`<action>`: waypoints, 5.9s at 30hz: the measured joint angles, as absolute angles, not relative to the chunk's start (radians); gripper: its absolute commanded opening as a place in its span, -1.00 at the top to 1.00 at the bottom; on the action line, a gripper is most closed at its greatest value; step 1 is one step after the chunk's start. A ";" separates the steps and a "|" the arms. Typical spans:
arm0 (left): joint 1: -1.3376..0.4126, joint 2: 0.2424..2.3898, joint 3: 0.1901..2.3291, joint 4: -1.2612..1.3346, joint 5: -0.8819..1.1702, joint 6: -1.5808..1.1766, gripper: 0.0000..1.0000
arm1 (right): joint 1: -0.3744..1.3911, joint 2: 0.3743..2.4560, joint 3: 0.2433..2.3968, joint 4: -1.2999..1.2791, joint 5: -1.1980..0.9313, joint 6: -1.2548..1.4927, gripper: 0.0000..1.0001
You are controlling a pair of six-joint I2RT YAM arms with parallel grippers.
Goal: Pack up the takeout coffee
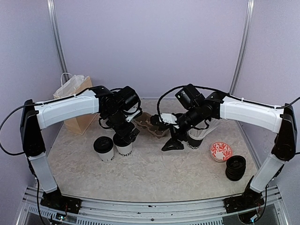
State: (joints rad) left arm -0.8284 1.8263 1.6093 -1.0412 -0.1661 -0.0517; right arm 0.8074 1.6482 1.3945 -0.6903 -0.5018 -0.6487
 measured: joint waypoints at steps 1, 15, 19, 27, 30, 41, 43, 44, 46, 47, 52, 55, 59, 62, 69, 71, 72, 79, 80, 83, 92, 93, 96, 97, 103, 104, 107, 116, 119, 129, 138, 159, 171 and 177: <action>-0.831 1.826 1.621 -1.042 -0.167 -0.052 -0.98 | 0.807 1.655 1.406 -0.689 -0.491 -0.648 -0.98; -0.859 1.493 1.576 -0.989 -0.253 -0.133 -0.98 | 0.831 1.921 1.626 -0.694 -0.182 -0.630 -0.79; -0.839 1.418 1.486 -0.957 -0.300 -0.160 -0.98 | 0.831 1.995 1.665 -0.712 -0.120 -0.625 -0.68; -0.831 1.314 1.385 -0.904 -0.302 -0.187 -0.98 | 0.831 2.149 1.798 -0.773 -0.048 -0.607 -0.63; -0.831 1.279 1.370 -0.884 -0.301 -0.194 -0.98 | 0.831 2.194 1.842 -0.788 -0.020 -0.597 -0.63; -0.832 1.222 1.336 -0.857 -0.292 -0.204 -0.94 | 0.828 2.274 1.888 -0.841 -0.023 -0.576 -0.48; -0.832 1.214 1.334 -0.854 -0.292 -0.205 -0.94 | 0.828 2.276 1.888 -0.864 -0.049 -0.575 -0.46; -0.832 1.211 1.333 -0.853 -0.292 -0.205 -0.94 | 0.828 2.276 1.887 -0.872 -0.059 -0.575 -0.46; -0.832 1.206 1.333 -0.852 -0.292 -0.206 -0.93 | 0.828 2.276 1.884 -0.881 -0.087 -0.575 -0.46; -0.832 1.203 1.333 -0.852 -0.292 -0.206 -0.93 | 0.828 2.274 1.875 -0.882 -0.101 -0.575 -0.45; -0.833 1.202 1.330 -0.841 -0.291 -0.206 -0.93 | 0.828 2.244 1.803 -0.892 -0.138 -0.575 -0.47; -0.834 1.202 1.326 -0.833 -0.289 -0.206 -0.92 | 0.828 2.226 1.781 -0.889 -0.125 -0.574 -0.48; -0.845 1.202 1.325 -0.826 -0.286 -0.207 -0.92 | 0.828 2.219 1.787 -0.866 -0.111 -0.572 -0.47; -0.855 1.202 1.325 -0.825 -0.286 -0.209 -0.92 | 0.828 2.219 1.803 -0.863 -0.112 -0.568 -0.49; -0.868 1.202 1.325 -0.825 -0.286 -0.219 -0.91 | 0.825 2.222 1.860 -0.841 -0.059 -0.566 -0.61; -0.871 1.202 1.325 -0.825 -0.287 -0.221 -0.91 | 0.818 2.236 1.895 -0.841 -0.036 -0.562 -0.66; -0.874 1.202 1.324 -0.825 -0.287 -0.222 -0.92 | 0.817 2.247 1.918 -0.840 -0.027 -0.559 -0.68; -0.881 1.200 1.305 -0.824 -0.287 -0.228 -0.92 | 0.789 2.301 1.975 -0.842 0.014 -0.535 -0.86; -0.882 1.200 1.302 -0.823 -0.287 -0.228 -0.92 | 0.789 2.306 1.976 -0.845 0.018 -0.532 -0.87; -0.883 1.200 1.293 -0.823 -0.287 -0.228 -0.92 | 0.781 2.324 1.993 -0.855 0.027 -0.524 -0.87; -0.883 1.200 1.283 -0.818 -0.286 -0.228 -0.92 | 0.778 2.349 2.016 -0.878 0.015 -0.513 -0.35; -0.883 1.200 1.283 -0.817 -0.286 -0.228 -0.92 | 0.778 2.353 2.022 -0.879 0.015 -0.512 -0.29; -0.883 1.200 1.282 -0.816 -0.285 -0.228 -0.92 | 0.778 2.366 2.035 -0.886 0.004 -0.507 -0.17; -0.883 1.200 1.282 -0.815 -0.284 -0.228 -0.92 | 0.778 2.370 2.036 -0.887 0.000 -0.507 -0.10; -0.883 1.198 1.274 -0.815 -0.284 -0.228 -0.93 | 0.778 2.375 2.038 -0.895 -0.003 -0.498 0.24; -0.883 1.197 1.274 -0.815 -0.284 -0.228 -0.92 | 0.778 2.375 2.039 -0.896 -0.004 -0.494 0.25; -0.883 1.194 1.273 -0.815 -0.284 -0.228 -0.93 | 0.778 2.374 2.035 -0.895 -0.007 -0.491 0.27; -0.883 1.191 1.274 -0.816 -0.285 -0.228 -0.93 | 0.785 2.244 1.805 -0.915 -0.088 -0.488 0.12; -0.883 1.191 1.274 -0.816 -0.285 -0.228 -0.93 | 0.806 2.192 1.722 -0.924 -0.105 -0.492 0.11; -0.887 1.225 1.297 -0.817 -0.285 -0.228 -0.93 | 0.935 2.040 1.544 -0.956 -0.123 -0.503 0.01; -0.889 1.238 1.345 -0.839 -0.316 -0.229 -0.98 | 0.934 1.882 1.264 -0.965 -0.142 -0.528 -0.04; -0.480 1.354 1.666 -0.963 -0.564 -0.221 -0.73 | 0.838 1.367 0.715 -1.013 -0.120 -0.600 -0.33; -0.044 1.409 1.698 -0.879 -0.414 -0.133 -0.60 | 0.823 1.202 0.944 -1.105 -0.295 -0.706 -0.47; 0.064 1.549 1.702 -0.802 -0.257 -0.080 -0.60 | 0.823 1.153 1.028 -1.102 -0.404 -0.727 -0.49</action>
